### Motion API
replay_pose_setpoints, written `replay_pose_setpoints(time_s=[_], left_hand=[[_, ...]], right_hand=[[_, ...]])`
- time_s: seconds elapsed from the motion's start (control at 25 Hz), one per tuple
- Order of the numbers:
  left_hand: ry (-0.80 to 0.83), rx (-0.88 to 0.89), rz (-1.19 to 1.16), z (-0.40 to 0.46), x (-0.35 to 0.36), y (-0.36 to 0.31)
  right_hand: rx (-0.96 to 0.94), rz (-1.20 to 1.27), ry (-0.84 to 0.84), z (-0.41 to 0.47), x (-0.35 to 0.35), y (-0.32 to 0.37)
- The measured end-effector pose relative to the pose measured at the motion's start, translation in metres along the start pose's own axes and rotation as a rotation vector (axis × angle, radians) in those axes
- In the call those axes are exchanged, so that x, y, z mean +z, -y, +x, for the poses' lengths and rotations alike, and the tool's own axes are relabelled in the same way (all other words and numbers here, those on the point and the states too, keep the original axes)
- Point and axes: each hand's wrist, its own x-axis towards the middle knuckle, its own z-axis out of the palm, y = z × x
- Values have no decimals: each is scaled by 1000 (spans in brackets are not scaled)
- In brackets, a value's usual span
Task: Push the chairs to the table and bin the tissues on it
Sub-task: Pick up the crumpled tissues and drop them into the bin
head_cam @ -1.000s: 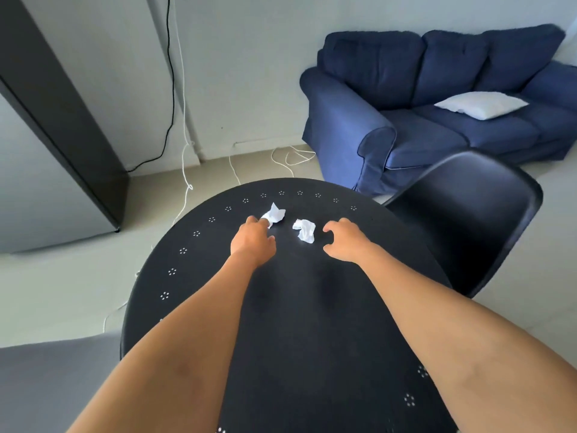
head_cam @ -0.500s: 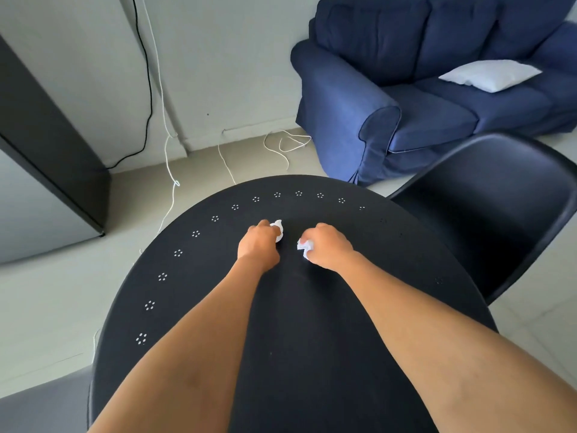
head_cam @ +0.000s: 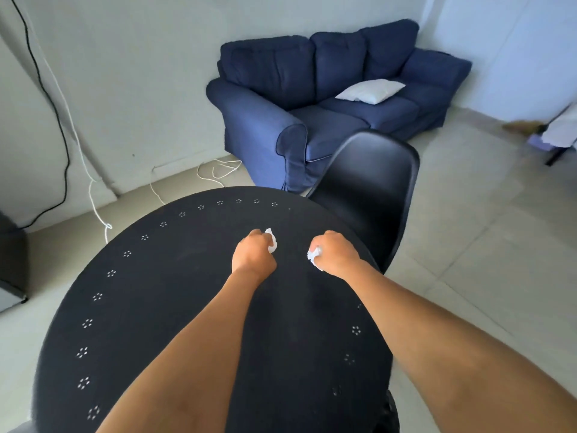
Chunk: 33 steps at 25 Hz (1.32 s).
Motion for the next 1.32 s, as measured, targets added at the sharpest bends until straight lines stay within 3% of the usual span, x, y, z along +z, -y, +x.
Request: replay_pose_setpoints(time_s=[0.24,0.48,0.72,1.2,1.32], left_hand=[[73,269,-23,-106,67,-149],[250,366,-32,-213,163,-217],[420,255,46,-261,250,-171],[430,-69,-17,-221,423,-61],[435,-63,6,-213,453,-39]], right_hand=[[182,20,-108,-140,-22,-135],[377,96,-48,-261,21,-240],[455,284,79,-296,123,-277],[395,429,140,-197,333,-319],[391,444,144,-176,376,-332]])
